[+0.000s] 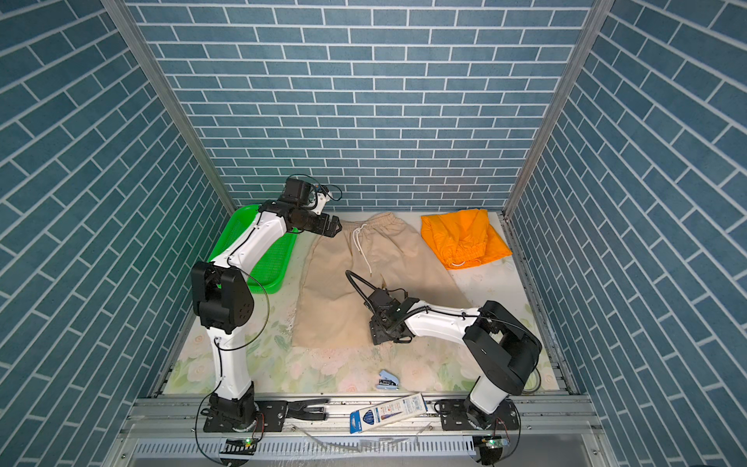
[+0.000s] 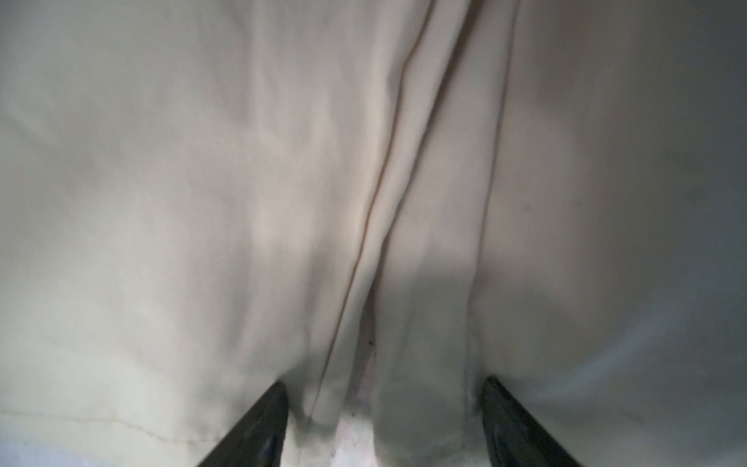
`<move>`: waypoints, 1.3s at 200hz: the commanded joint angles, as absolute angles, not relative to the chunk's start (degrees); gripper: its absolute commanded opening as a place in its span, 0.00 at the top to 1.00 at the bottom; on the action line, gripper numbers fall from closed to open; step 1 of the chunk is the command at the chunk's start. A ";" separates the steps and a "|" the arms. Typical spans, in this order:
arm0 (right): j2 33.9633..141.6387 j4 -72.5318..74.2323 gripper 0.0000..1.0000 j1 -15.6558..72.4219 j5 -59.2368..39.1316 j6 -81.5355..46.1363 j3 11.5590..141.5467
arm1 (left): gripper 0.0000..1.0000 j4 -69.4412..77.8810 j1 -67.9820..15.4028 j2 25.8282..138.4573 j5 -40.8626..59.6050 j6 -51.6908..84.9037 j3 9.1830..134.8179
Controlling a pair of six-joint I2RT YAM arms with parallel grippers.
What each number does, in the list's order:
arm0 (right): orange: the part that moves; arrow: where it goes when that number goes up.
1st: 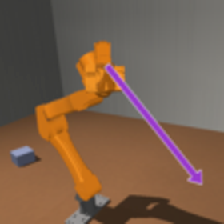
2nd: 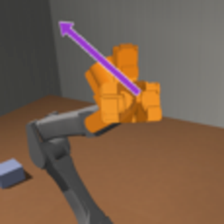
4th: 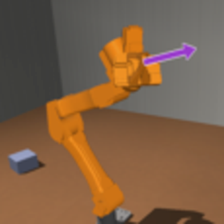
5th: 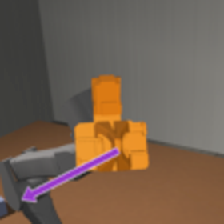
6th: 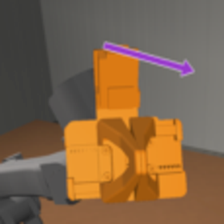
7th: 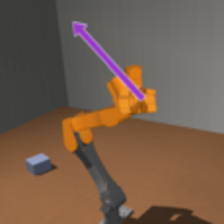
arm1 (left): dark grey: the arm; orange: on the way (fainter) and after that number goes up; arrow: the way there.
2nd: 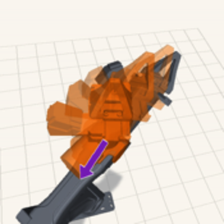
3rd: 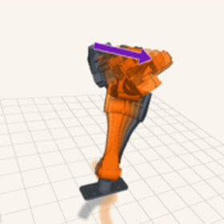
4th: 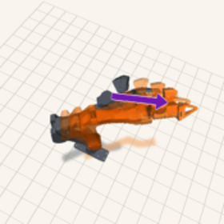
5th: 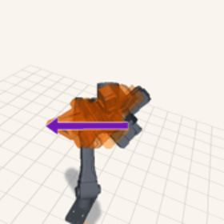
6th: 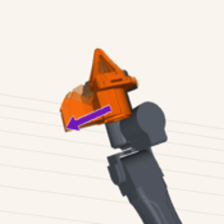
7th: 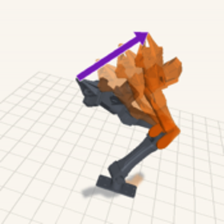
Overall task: Fold and stack the shorts
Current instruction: 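Move the right gripper to the shorts' leg hem nearest the robot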
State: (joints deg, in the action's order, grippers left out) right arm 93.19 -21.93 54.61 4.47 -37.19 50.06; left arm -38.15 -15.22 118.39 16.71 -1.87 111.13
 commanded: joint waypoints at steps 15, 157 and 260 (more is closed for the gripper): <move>94.60 -19.21 0.54 54.11 4.15 -41.42 45.78 | 0.11 -34.43 -16.16 119.36 22.69 -2.15 109.62; 80.16 -17.14 0.38 53.07 -0.38 -40.34 39.03 | 0.14 -35.12 -19.69 139.69 26.28 -3.43 129.12; 92.81 -25.87 0.30 56.95 7.38 -42.18 47.58 | 0.08 -47.05 -19.78 149.74 20.93 -2.57 141.48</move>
